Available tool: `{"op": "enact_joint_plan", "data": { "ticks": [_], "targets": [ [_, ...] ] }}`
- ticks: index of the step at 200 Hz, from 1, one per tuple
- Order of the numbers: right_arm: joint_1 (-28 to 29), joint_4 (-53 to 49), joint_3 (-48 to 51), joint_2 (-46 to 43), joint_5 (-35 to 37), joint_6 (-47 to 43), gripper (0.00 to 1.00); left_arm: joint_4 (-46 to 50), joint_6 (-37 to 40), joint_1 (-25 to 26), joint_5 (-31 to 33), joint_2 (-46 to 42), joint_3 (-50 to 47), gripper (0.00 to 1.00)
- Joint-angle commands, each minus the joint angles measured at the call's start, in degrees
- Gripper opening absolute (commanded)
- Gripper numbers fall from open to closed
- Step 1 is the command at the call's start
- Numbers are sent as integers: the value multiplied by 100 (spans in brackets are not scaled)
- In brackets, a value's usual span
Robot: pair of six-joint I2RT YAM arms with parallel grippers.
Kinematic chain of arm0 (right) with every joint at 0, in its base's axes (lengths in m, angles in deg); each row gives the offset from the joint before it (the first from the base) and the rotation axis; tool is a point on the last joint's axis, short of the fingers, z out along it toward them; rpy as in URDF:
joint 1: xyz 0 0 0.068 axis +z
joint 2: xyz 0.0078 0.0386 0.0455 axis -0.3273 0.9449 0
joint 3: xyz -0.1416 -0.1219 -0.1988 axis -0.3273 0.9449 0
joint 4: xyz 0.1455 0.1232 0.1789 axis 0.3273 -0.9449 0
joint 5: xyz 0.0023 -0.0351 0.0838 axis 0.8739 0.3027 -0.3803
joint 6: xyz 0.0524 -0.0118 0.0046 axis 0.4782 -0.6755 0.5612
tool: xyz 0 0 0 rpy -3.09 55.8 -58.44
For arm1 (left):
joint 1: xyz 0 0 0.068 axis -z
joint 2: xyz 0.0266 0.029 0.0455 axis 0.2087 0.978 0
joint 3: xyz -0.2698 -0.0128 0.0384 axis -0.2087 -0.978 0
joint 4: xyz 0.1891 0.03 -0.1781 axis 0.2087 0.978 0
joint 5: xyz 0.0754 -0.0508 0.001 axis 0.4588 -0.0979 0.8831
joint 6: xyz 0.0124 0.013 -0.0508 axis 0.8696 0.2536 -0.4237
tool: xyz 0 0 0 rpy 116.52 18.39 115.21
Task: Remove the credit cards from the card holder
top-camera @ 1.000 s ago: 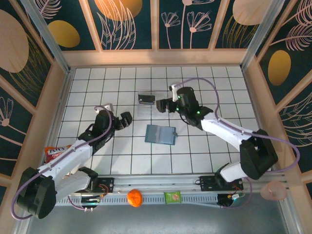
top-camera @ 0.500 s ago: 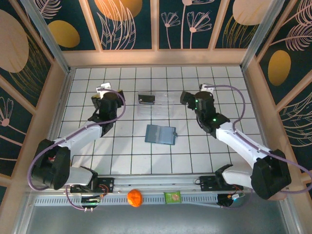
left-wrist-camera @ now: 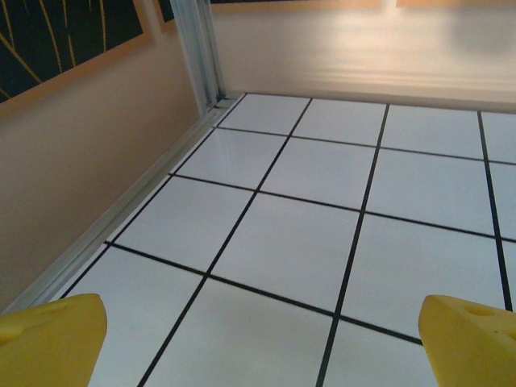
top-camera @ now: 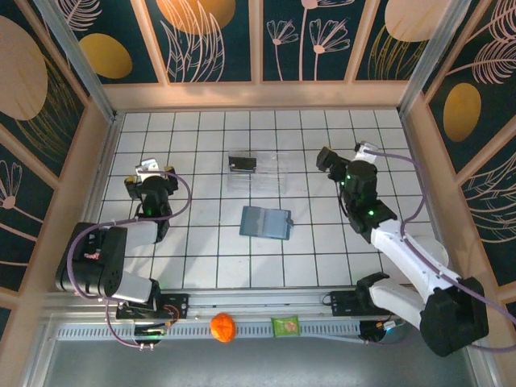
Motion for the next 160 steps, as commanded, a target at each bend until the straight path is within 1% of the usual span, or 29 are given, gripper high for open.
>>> {"op": "enact_joint_plan", "data": {
  "ticks": [1, 4, 13, 21, 27, 34, 39, 44, 47, 56, 59, 66, 76, 86, 105, 123, 140, 160],
  "targets": [
    [-183, 1123, 466, -451, -407, -310, 99, -1307, 233, -148, -547, 301, -252, 99],
    [-199, 1189, 521, -491, -417, -330, 99, -1500, 248, -151, -601, 315, -326, 99],
    [-218, 1408, 654, -580, -394, -475, 99, -1383, 175, -201, -754, 202, -387, 99],
    [-213, 1640, 783, -630, -292, -609, 99, -1651, 158, -268, -934, 198, -519, 99],
    [-215, 1776, 889, -666, -175, -644, 99, -1728, 103, -366, -1147, 174, -603, 99],
    [-220, 1907, 997, -699, -61, -673, 99, -1878, 15, -538, -1569, 187, -708, 99],
    [-227, 1995, 1063, -709, -10, -718, 99, -2320, 41, -624, -1909, 314, -921, 99],
    [-223, 2060, 1103, -702, 9, -777, 99, -3007, 129, -625, -2025, 506, -1097, 99],
    [-224, 2073, 1117, -692, 11, -798, 99, -3065, 158, -621, -2071, 514, -1099, 99],
    [-233, 2082, 1118, -658, 28, -861, 99, -2141, 60, -621, -1931, 269, -872, 99],
    [-235, 2078, 1118, -638, 30, -887, 99, -2228, 52, -630, -1900, 303, -898, 99],
    [-246, 2063, 1095, -579, 3, -989, 99, -2757, -3, -632, -1711, 424, -1035, 99],
    [-296, 2051, 1058, -499, 84, -1076, 99, -2630, -321, -627, -969, 326, -1059, 99],
    [-398, 2105, 1048, -441, 157, -1157, 99, -2613, -294, -625, -971, 341, -1041, 99],
    [-745, 2380, 1150, -364, 16, -1457, 99, -2644, -259, -621, -1003, 326, -1057, 99],
    [-1232, 2655, 1297, -186, -198, -1651, 99, -2580, -176, -622, -1209, 346, -1020, 99],
    [-1652, 3009, 1513, 115, -335, -1768, 99, -2583, -168, -621, -1240, 342, -1020, 99],
    [-1882, 3632, 1785, 694, -366, -2092, 99, -2568, -169, -621, -1238, 344, -1020, 99]
  ]
}}
